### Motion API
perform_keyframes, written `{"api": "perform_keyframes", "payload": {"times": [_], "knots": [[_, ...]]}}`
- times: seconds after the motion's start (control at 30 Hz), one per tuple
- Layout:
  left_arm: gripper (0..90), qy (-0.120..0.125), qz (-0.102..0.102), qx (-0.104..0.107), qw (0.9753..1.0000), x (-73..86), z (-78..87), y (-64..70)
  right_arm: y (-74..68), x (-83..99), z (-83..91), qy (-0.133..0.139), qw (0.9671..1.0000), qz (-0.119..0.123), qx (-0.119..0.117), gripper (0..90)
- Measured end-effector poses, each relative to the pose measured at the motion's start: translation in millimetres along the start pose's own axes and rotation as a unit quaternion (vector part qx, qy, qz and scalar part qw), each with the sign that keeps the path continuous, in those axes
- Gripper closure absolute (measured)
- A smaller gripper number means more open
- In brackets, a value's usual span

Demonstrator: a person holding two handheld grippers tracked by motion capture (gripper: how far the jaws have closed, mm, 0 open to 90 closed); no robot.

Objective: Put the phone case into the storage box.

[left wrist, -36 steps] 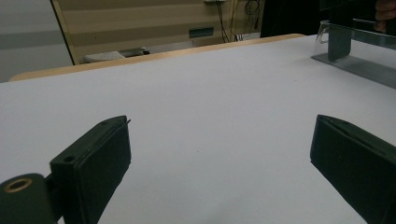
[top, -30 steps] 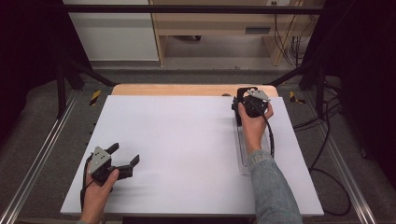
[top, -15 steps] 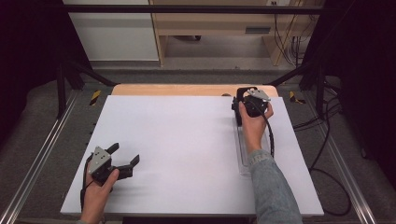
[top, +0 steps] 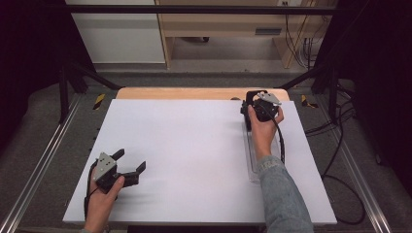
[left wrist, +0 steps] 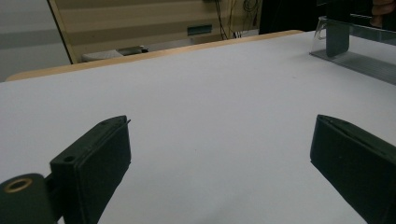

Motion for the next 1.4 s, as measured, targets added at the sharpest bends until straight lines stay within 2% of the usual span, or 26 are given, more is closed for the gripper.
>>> {"api": "perform_keyframes", "payload": {"times": [0.4,0.7,1.4], "knots": [[5.2,-0.004,-0.002,0.001,1.0,0.8,-1.1,0.9,0.6,-0.4,0.4,-0.002,0.9999,-0.013,-0.007,9.1],[5.2,-0.003,-0.003,0.0,1.0,0.3,-0.8,0.6,2.8,-5.6,5.8,0.008,0.9997,-0.019,-0.012,8.4],[5.2,-0.003,-0.006,-0.002,1.0,-0.2,0.0,-0.2,2.0,-12.8,15.0,0.02,0.9997,-0.004,-0.015,9.1]]}}
Point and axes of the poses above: each handheld gripper's, and its own axes: z roughly backward along the jaws, x roughly out of its underside, y roughly to its right, the point moved 6 cm from there along -z, roughly forward along the jaws, and after that the axes turned 8 degrees about x, right-handed, at the moved point
